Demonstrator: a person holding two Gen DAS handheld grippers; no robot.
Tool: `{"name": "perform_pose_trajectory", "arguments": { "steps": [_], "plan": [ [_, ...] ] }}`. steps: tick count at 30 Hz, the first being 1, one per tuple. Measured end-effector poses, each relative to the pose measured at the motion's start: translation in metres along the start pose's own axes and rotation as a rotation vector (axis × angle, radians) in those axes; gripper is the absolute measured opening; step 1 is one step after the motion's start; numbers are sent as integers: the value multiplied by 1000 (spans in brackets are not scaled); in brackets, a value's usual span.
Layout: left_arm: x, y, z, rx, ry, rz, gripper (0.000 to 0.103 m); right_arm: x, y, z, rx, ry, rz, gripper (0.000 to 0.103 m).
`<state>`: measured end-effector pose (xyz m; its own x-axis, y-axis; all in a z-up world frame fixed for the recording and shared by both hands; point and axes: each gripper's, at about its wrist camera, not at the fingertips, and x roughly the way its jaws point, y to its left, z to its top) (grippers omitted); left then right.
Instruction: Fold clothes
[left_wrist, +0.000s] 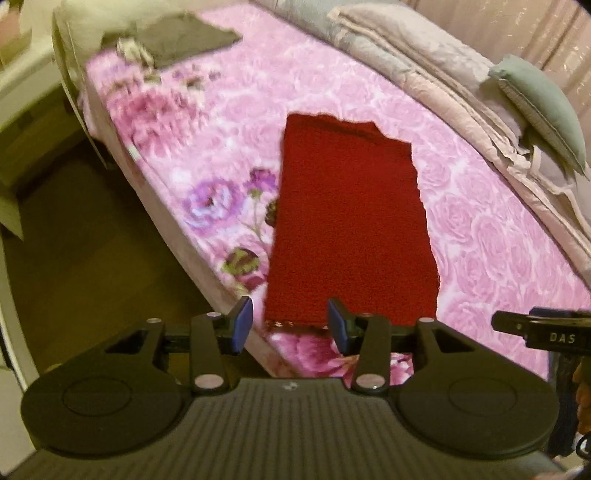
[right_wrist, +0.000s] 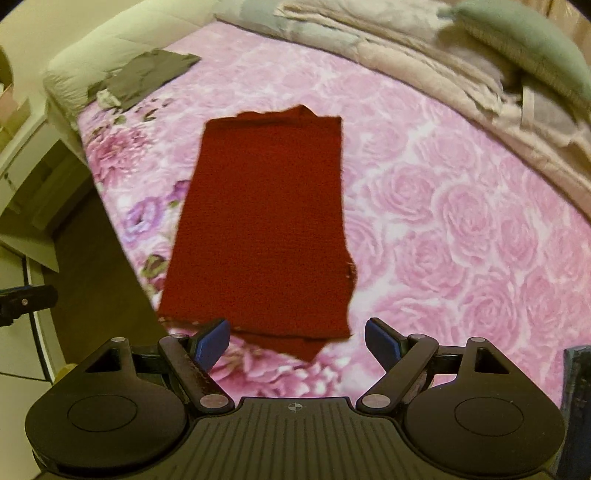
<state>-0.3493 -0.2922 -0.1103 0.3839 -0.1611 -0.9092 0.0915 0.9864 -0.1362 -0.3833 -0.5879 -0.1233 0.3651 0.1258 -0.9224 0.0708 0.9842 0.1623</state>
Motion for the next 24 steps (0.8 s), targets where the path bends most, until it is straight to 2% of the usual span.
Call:
{"name": "perform_pose_trajectory", "arguments": {
  "steps": [6,11,14,19,24],
  "plan": [
    [48,20,4,-111,63,-46,40,34,-71,18,158,65,69,83],
    [93,44,3,-218,101,-124,40,72,-120,15,379,94,219,83],
    [121,58,0,-244,93,-174,40,102,-140,8,489,117,305,83],
    [168,78,-8,-249,107,-210,40,148,-154,2,542,137,394,83],
    [201,97,-16,-278,97,-301,40,182,-167,-2,567,159,487,83]
  ]
}}
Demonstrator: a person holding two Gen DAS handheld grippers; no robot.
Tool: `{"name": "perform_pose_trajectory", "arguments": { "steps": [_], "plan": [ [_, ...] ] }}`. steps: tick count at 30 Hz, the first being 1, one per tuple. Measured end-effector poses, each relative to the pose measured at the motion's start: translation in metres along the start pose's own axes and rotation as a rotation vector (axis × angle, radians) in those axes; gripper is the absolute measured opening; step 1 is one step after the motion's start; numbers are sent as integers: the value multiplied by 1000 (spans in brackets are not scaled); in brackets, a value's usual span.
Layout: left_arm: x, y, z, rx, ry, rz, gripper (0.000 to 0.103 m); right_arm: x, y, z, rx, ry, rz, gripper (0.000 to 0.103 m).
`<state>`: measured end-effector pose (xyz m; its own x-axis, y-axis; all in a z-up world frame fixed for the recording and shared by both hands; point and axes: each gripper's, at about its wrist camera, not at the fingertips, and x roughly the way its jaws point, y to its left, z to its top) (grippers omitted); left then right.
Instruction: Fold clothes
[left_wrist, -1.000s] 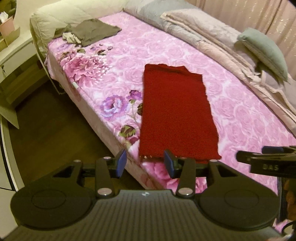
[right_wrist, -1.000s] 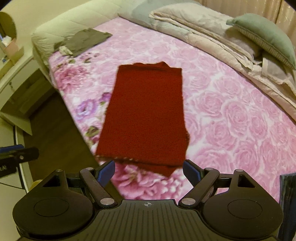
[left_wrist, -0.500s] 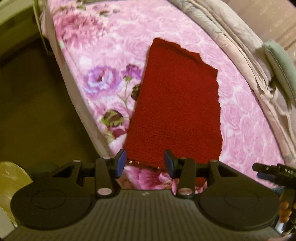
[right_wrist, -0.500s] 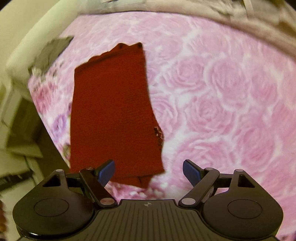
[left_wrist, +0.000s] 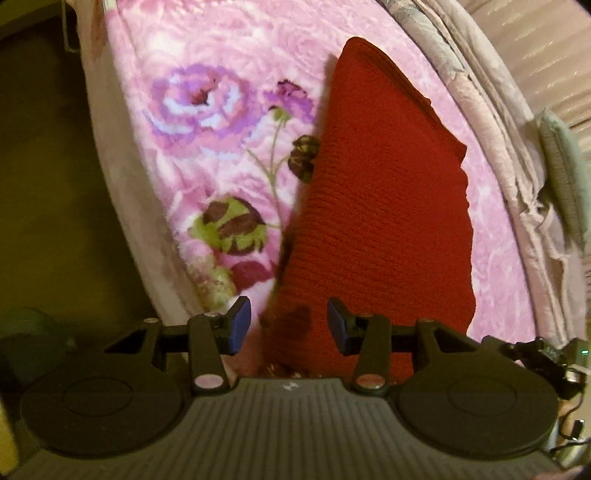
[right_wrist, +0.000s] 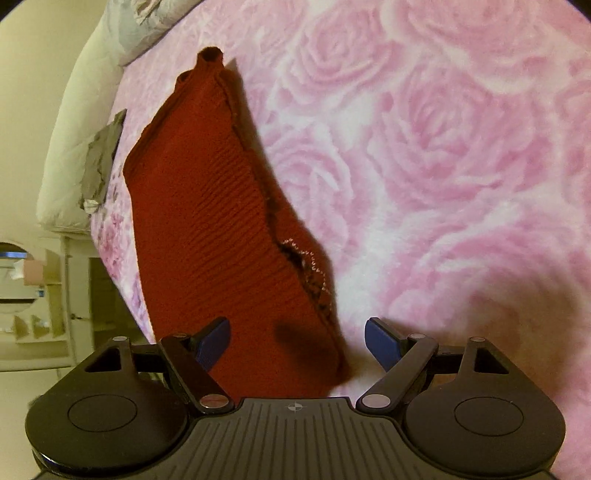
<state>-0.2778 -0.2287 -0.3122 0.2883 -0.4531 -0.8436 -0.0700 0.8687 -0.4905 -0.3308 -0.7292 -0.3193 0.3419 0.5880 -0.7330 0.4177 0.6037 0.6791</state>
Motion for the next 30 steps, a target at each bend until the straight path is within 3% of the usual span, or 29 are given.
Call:
{"name": "perform_pose_trajectory", "arguments": {
  "steps": [6,12,17,18,20,23,25,26,27,30],
  "plan": [
    [24,22,8,-75,-29,-156,40,20,-13,12,-48,103,77,83],
    [43,32,26,-139,-38,-265,39,32,-6,22,-132,112,181,79],
    [53,32,22,-104,57,-346,36,40,-6,21,-190,109,254,75],
    [53,33,16,-98,79,-356,35,39,-9,19,-194,121,263,72],
    [52,36,6,-103,107,-374,32,38,-16,12,-193,163,266,56],
    [52,42,0,-134,116,-391,26,39,-24,3,-178,221,272,53],
    [53,44,1,-149,123,-401,15,43,-21,6,-161,230,268,50],
    [53,44,2,-150,126,-406,9,45,-20,8,-153,234,267,28],
    [52,43,4,-142,129,-413,9,46,-18,10,-145,238,265,22],
    [41,37,11,-107,126,-455,8,42,-11,15,-149,238,267,18]
  ]
}}
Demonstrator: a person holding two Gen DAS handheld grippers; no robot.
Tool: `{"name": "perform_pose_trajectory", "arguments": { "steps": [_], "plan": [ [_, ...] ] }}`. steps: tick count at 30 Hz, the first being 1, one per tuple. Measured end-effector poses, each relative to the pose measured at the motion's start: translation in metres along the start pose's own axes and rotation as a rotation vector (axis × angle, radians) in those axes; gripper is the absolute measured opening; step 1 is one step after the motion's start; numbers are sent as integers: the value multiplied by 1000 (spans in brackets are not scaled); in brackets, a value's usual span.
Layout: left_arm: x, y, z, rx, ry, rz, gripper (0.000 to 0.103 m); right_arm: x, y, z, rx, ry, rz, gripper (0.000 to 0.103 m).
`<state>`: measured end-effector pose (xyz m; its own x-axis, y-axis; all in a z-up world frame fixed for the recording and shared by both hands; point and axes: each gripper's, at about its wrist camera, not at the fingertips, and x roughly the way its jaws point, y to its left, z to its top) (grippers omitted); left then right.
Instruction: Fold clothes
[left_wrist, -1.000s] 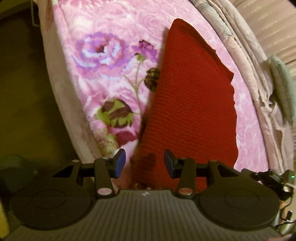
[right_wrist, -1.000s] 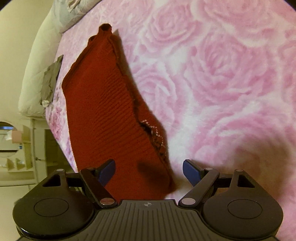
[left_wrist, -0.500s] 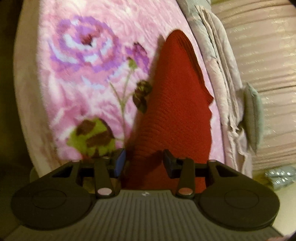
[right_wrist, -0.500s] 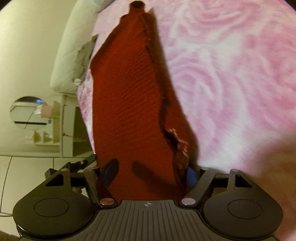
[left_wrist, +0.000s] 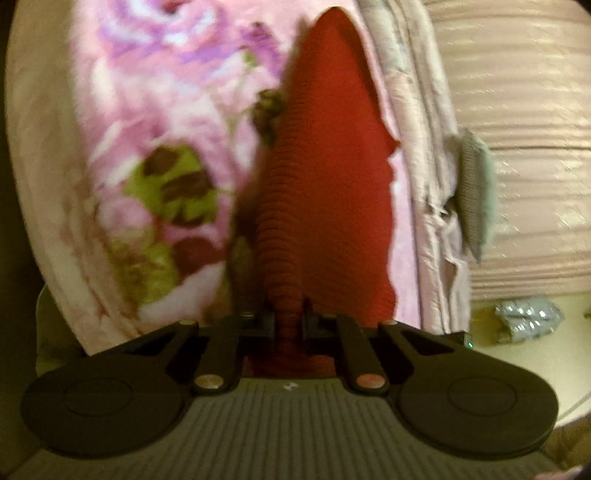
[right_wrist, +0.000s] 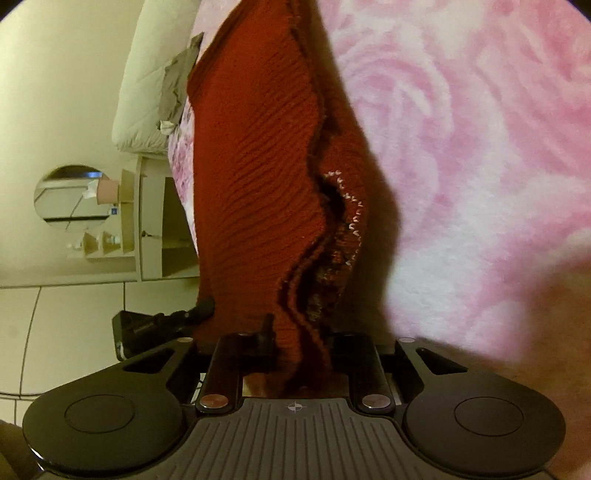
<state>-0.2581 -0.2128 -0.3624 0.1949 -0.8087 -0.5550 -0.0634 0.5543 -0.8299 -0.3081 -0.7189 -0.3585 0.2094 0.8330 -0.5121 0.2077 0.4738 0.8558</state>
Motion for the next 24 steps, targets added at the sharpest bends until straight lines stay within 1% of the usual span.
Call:
{"name": "perform_pose_trajectory", "arguments": {
  "steps": [3,7,10,13,16,18,19,21,22,24],
  "plan": [
    [-11,-16,2,25,-8,-54,8,-18,11,6,17,-33,54,17],
    [-23,-46,14,51,-44,-125,8,-37,36,22,8,-83,102,17],
    [-30,-68,33,67,-78,-170,8,-45,55,43,0,-115,131,17],
    [-29,-86,62,48,-109,-211,8,-47,72,74,33,-162,168,17],
    [-19,-95,98,-17,-129,-254,8,-42,83,114,95,-215,185,17],
    [-5,-92,124,-96,-140,-268,8,-34,87,145,155,-246,188,17],
    [7,-87,138,-150,-144,-265,8,-30,87,160,181,-258,182,17],
    [29,-74,160,-249,-150,-241,9,-25,80,186,221,-270,144,17],
    [39,-67,172,-287,-153,-226,9,-21,77,199,240,-277,120,17],
    [60,-55,194,-365,-154,-200,12,-5,69,224,288,-292,62,17]
  ]
}}
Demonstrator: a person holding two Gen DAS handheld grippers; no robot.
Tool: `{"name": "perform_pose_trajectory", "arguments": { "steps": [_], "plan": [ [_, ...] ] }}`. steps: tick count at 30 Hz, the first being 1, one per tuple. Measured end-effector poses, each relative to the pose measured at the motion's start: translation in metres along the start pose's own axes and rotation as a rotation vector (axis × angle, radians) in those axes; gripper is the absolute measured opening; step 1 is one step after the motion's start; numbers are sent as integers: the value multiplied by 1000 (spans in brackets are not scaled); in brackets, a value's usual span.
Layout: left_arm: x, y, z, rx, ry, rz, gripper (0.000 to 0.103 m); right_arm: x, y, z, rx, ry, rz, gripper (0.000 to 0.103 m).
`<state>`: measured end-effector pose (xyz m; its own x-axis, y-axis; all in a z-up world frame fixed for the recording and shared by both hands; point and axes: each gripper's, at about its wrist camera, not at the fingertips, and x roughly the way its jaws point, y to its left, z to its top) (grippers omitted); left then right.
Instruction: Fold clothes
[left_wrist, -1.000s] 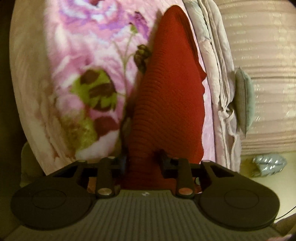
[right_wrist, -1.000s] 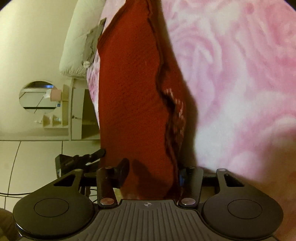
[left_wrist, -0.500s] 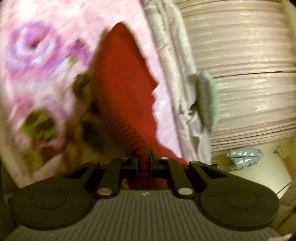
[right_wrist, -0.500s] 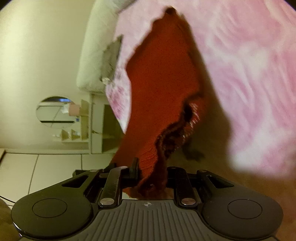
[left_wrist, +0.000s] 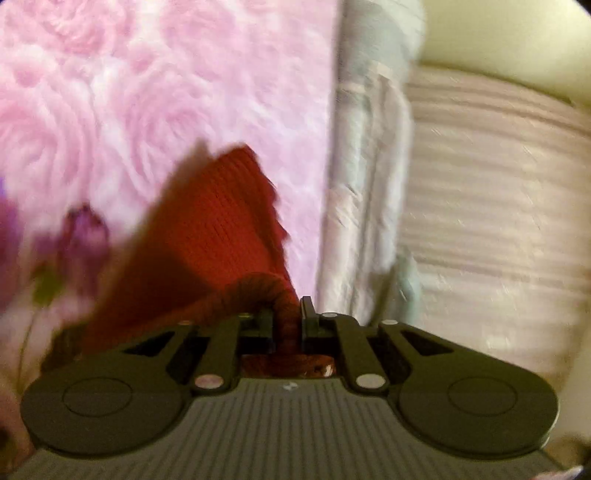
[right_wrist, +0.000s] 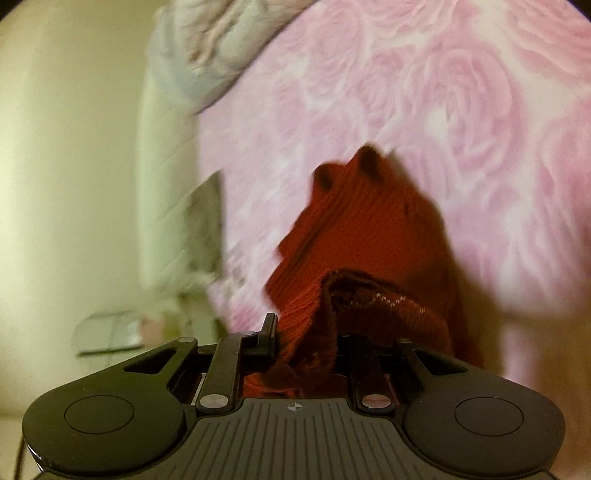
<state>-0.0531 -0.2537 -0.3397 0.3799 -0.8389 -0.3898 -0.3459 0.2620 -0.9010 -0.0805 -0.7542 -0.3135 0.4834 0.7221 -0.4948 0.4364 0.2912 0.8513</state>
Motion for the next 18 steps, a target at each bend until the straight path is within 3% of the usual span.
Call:
{"name": "perform_pose_trajectory", "arguments": {
  "steps": [3,6,9,10,12,14,18],
  "plan": [
    [26,14,27,-117,-6,6,19,24,-14,16,129,-50,-38,18],
    [30,13,41,-131,-24,-11,23,40,-29,30,250,-103,-55,38],
    [19,2,46,-27,-90,-30,41,38,-29,34,253,-167,11,73],
    [12,-4,48,19,-133,-21,42,34,-25,36,221,-195,32,80],
    [1,-14,50,117,-175,-2,42,24,-14,39,129,-240,62,80],
    [-3,-23,47,232,-166,36,42,13,1,43,-21,-257,54,80],
    [5,-43,31,527,-67,148,42,1,30,33,-455,-199,-137,80]
  ]
}}
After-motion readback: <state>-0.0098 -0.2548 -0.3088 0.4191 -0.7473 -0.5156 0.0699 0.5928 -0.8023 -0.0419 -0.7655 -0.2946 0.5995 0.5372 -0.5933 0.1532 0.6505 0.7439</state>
